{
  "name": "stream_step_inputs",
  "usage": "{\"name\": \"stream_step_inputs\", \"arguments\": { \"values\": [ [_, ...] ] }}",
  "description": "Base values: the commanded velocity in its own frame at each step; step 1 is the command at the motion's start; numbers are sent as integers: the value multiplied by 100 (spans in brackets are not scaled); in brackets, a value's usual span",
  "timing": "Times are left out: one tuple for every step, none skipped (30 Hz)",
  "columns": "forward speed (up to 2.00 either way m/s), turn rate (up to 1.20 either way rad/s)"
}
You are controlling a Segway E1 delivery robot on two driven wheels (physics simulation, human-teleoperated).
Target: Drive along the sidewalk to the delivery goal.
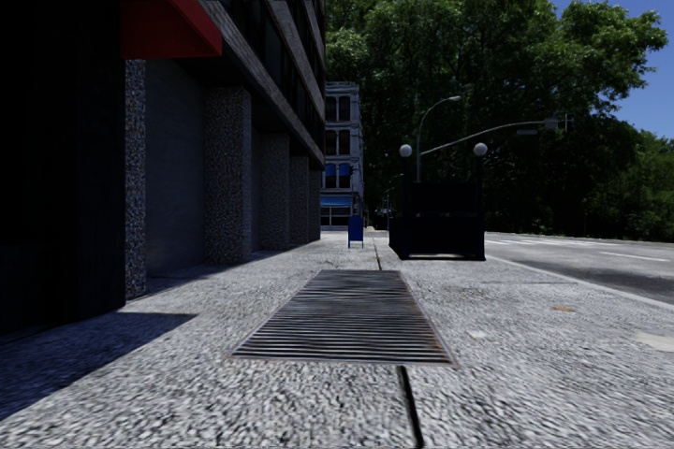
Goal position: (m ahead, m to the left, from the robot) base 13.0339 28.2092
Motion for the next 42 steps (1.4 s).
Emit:
{"name": "stream_step_inputs", "arguments": {
  "values": [
    [163, 0],
    [163, 0],
    [163, 0],
    [163, 0],
    [163, 0],
    [163, 0],
    [163, 0],
    [163, 0],
    [163, 0],
    [163, 0],
    [163, 5],
    [163, 18],
    [163, 23],
    [163, 25],
    [163, 26],
    [163, 27],
    [163, 27],
    [163, 16],
    [163, 16],
    [163, 6],
    [163, 1],
    [163, 0],
    [163, 0],
    [163, 0],
    [163, 0],
    [163, 0],
    [163, 0],
    [163, 0],
    [163, 0],
    [163, 0],
    [163, 0],
    [163, 0],
    [163, 7],
    [163, 29],
    [163, 50],
    [163, 59],
    [163, 61],
    [163, 62],
    [162, 62],
    [162, 62],
    [162, 55],
    [162, 43]
  ]
}}
